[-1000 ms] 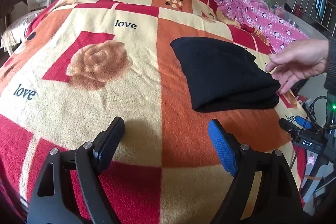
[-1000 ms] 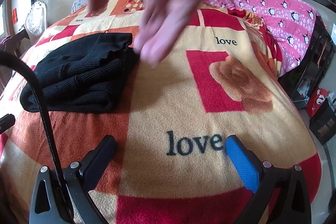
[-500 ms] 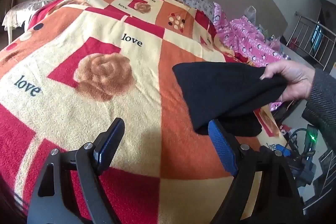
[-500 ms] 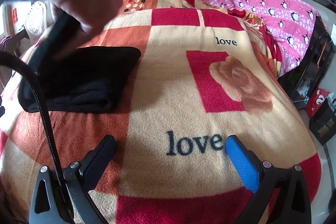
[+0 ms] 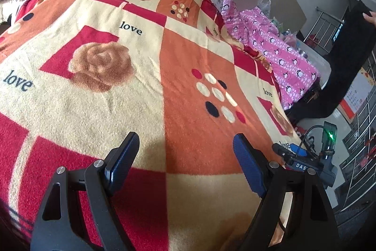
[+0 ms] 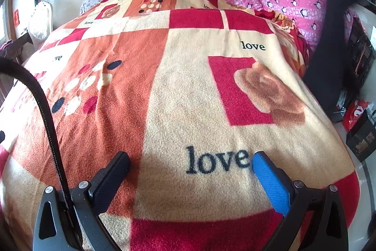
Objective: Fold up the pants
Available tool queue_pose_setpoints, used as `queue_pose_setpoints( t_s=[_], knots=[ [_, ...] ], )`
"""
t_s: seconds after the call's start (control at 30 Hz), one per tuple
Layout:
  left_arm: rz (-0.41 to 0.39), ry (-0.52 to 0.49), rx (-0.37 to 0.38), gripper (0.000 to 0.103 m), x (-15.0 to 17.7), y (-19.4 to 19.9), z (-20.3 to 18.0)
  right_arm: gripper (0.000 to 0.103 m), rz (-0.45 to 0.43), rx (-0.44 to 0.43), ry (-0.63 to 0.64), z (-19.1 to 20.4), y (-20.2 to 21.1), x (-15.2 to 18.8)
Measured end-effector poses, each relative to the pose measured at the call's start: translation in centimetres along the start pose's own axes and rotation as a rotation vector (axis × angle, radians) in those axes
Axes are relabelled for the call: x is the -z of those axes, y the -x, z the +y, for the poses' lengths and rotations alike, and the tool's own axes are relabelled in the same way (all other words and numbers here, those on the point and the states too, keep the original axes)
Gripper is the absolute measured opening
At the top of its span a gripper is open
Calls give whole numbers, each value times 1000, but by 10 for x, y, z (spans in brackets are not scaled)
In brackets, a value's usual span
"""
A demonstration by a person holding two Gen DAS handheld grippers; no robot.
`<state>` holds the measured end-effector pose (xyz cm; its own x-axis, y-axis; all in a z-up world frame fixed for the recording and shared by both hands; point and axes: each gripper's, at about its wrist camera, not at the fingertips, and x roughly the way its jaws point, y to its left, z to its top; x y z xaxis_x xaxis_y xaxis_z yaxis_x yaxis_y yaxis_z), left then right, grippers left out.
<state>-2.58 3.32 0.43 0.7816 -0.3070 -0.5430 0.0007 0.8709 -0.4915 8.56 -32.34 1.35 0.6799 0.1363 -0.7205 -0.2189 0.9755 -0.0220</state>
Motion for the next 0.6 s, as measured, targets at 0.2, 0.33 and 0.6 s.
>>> queue_pose_setpoints(
  t_s=[0.2,0.33,0.6],
  knots=[
    [12,6,-36,82,0,-7,0,103,0,0,0,0,0,0],
    [18,-28,-59,82,0,-11,-6,103,0,0,0,0,0,-1],
    [15,-19,-55,82,0,-11,-3,103,-1,0,-1,0,1,-1]
  ],
)
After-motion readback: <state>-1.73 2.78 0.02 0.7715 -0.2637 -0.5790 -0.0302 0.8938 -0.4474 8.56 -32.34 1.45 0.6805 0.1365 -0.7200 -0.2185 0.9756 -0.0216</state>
